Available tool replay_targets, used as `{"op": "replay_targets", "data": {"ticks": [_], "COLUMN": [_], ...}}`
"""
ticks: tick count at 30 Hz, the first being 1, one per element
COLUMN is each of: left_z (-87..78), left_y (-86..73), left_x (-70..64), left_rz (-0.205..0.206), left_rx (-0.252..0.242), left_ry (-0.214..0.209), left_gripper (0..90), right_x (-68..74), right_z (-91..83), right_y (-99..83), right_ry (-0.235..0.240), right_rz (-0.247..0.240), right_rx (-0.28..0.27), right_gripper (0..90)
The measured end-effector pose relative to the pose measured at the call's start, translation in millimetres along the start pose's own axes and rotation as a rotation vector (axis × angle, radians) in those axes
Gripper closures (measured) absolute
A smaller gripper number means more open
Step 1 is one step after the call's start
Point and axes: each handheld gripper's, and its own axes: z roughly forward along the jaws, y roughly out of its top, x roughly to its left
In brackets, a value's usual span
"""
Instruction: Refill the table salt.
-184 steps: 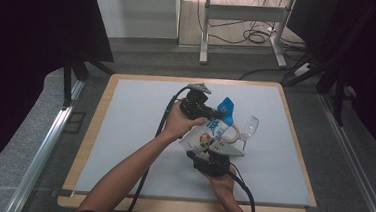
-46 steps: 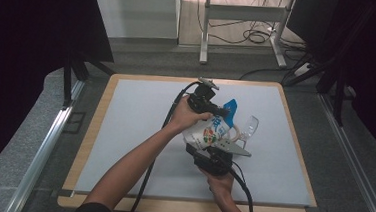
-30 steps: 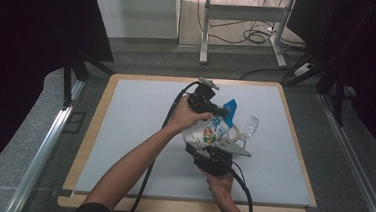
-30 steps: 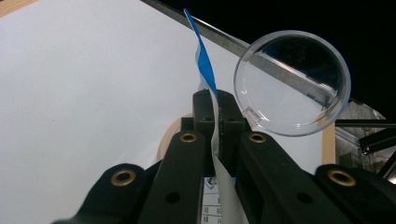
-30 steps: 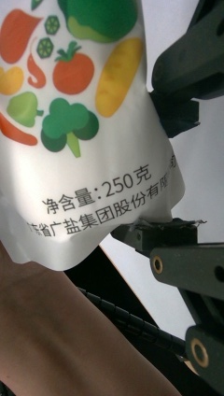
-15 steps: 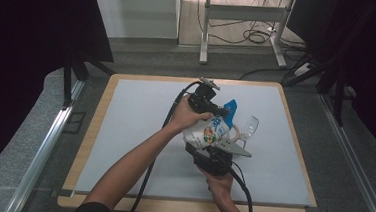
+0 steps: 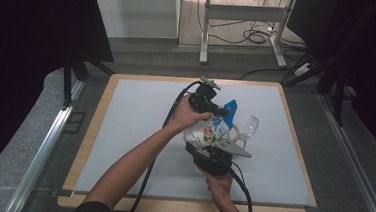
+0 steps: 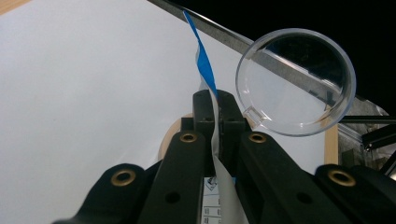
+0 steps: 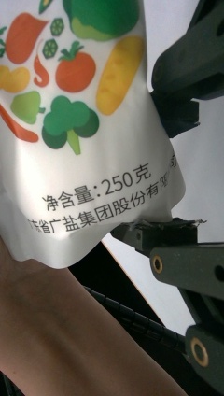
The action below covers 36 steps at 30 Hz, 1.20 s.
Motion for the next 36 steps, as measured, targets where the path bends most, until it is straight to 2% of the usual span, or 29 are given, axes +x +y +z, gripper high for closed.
{"op": "replay_targets", "data": {"ticks": [11,36], "left_z": [0.2,3.1], "left_y": [0.6,4.1], "left_x": [0.0,2.3], "left_rz": [0.000,-0.005], "left_rx": [0.002,0.015], "left_ry": [0.004,-0.002], "left_gripper": [89.7,89.7], "right_x": [-0.7,-0.5], "right_z": [-0.2,0.4], "right_y": [0.3,3.2], "right_ry": [0.003,-0.005], "right_rz": [-0.004,0.031], "right_rx": [0.001,-0.012], "right_gripper": [54.8,54.9]}}
